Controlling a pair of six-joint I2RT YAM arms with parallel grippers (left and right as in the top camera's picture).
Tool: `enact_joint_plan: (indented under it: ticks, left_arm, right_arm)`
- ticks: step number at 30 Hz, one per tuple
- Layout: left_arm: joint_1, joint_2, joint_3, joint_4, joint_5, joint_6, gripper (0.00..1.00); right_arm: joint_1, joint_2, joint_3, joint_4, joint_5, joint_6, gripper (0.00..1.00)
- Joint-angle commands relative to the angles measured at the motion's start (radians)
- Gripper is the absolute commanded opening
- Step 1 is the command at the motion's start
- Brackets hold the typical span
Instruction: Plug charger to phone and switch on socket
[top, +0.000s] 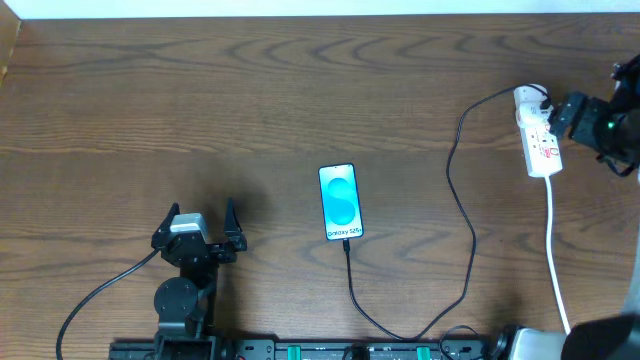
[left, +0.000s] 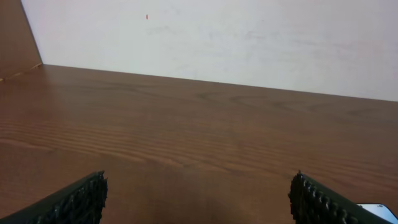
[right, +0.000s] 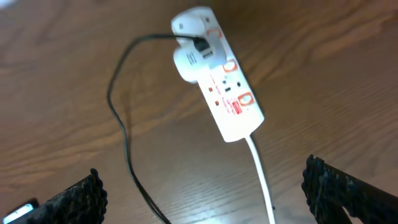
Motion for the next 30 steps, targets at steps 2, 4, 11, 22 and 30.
enact_joint_plan:
  ticks: [2,4,11,22,30]
  left_arm:
    - [0.005,-0.007,-0.02,-0.04,0.006,0.006,0.93]
    - [0.005,-0.007,-0.02,-0.04,0.006,0.006,0.93]
    - [0.005,-0.007,-0.02,-0.04,0.006,0.006,0.93]
    - [0.005,-0.007,-0.02,-0.04,0.006,0.006,0.93]
    - [0.005,-0.007,-0.02,-0.04,0.006,0.006,0.93]
  right_arm:
    - [0.0,-0.081,0.003,0.006,0.047,-0.01,0.99]
    - [0.0,-0.106,0.003,0.003,0.046,-0.01,0.99]
    - [0.01,-0.168,-0.002,0.021,0.007,-0.009,0.99]
    - [0.141,-0.288,-0.267,0.456,-0.044,-0.01,0.99]
    - [0.212,-0.417,-0.594,0.779,-0.045,-0.01,0.99]
